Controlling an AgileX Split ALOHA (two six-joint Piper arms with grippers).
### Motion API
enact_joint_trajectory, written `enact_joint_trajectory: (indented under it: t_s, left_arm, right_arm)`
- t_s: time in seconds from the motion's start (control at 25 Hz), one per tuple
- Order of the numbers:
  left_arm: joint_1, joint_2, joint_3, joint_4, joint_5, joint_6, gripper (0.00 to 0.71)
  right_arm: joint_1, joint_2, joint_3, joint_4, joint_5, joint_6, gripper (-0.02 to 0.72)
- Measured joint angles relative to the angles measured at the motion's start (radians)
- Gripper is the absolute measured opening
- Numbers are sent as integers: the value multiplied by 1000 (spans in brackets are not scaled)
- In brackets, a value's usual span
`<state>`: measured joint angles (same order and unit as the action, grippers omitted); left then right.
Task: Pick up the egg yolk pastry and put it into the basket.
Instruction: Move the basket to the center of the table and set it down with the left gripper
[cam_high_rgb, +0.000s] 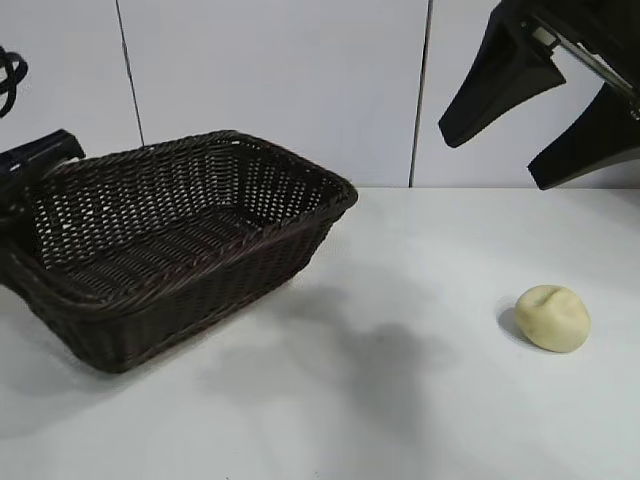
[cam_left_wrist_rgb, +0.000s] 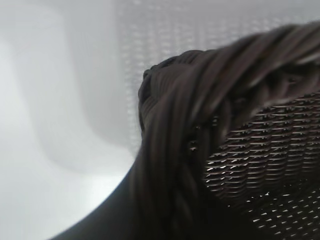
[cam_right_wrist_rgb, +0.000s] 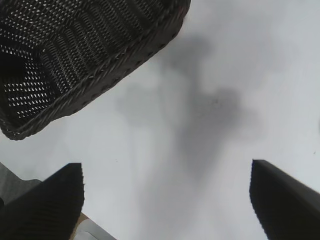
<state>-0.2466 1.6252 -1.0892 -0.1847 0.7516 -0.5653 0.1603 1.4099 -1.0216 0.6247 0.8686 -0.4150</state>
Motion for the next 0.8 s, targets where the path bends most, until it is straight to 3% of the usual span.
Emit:
enact_joint_trajectory:
  t_s: [0.24, 0.44, 0.6, 0.8]
  left_arm:
    - [0, 25, -114, -9, 137, 261, 99]
    - [0, 151, -262, -113, 291, 490, 99]
    - [-1, 235, -344, -145, 328, 558, 99]
    - [-1, 284, -361, -144, 327, 596, 99]
  right_arm:
    - [0, 0, 0, 0, 0, 0, 645]
    - [0, 0, 0, 0, 6, 0, 645]
    - [0, 0, 0, 0, 15, 0, 645]
    - [0, 0, 0, 0, 15, 0, 645]
